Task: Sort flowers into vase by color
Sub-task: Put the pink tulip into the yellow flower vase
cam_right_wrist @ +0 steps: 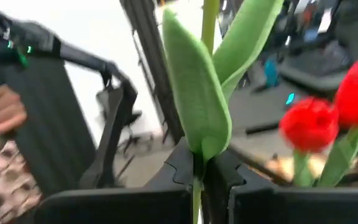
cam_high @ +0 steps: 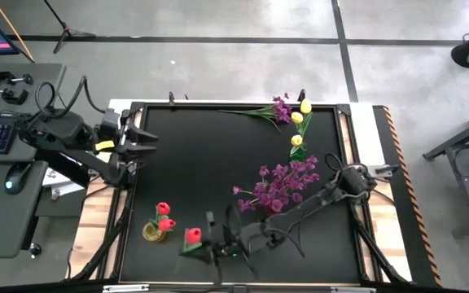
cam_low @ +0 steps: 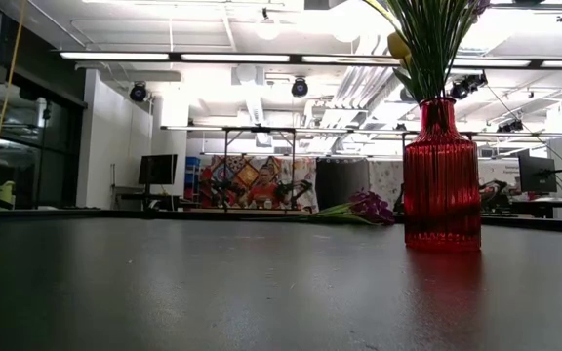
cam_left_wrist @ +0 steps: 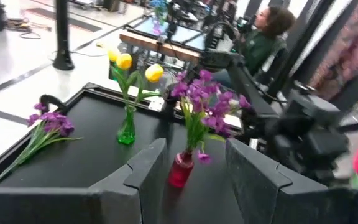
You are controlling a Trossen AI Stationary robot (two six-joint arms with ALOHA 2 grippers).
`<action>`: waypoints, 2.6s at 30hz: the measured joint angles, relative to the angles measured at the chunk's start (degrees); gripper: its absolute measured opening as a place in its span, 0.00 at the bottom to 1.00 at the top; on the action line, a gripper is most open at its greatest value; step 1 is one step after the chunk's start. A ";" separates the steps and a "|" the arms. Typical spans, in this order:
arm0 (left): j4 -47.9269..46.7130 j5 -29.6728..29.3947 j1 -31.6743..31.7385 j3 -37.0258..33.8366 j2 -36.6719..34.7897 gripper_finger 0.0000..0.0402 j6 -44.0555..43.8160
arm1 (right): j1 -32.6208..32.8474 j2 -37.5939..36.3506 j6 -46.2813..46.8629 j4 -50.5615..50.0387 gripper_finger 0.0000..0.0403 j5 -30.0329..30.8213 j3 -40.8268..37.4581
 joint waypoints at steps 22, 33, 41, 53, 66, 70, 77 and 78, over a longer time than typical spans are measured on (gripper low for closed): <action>-4.26 7.36 -0.02 0.02 -1.14 0.38 0.17 | -4.73 -0.09 -8.21 5.16 0.00 -19.07 0.00; -4.12 4.59 0.00 0.00 0.16 0.38 -2.73 | -1.14 -13.16 -9.57 -12.88 0.00 -27.51 -0.02; 2.63 4.95 0.02 0.02 4.56 0.38 3.70 | 1.57 -26.42 -32.40 -18.58 0.00 -12.94 0.04; 19.86 -10.39 3.71 3.05 11.30 0.43 20.17 | -15.13 -32.87 -31.72 -32.85 0.00 -7.78 0.00; 10.69 3.16 18.84 4.66 14.73 0.57 21.64 | -30.82 -27.85 -24.67 -33.56 0.00 -21.87 -0.02; 9.94 7.09 23.19 4.63 16.29 0.57 26.13 | -34.04 -25.52 -22.28 -30.84 0.00 -25.94 -0.04; 12.85 19.97 31.31 0.01 14.54 0.57 26.94 | -37.15 -24.83 -18.41 -28.84 0.00 -28.28 -0.02; 14.68 21.62 32.29 -1.64 13.82 0.57 26.63 | -37.34 -24.83 -17.91 -28.68 0.00 -28.57 -0.02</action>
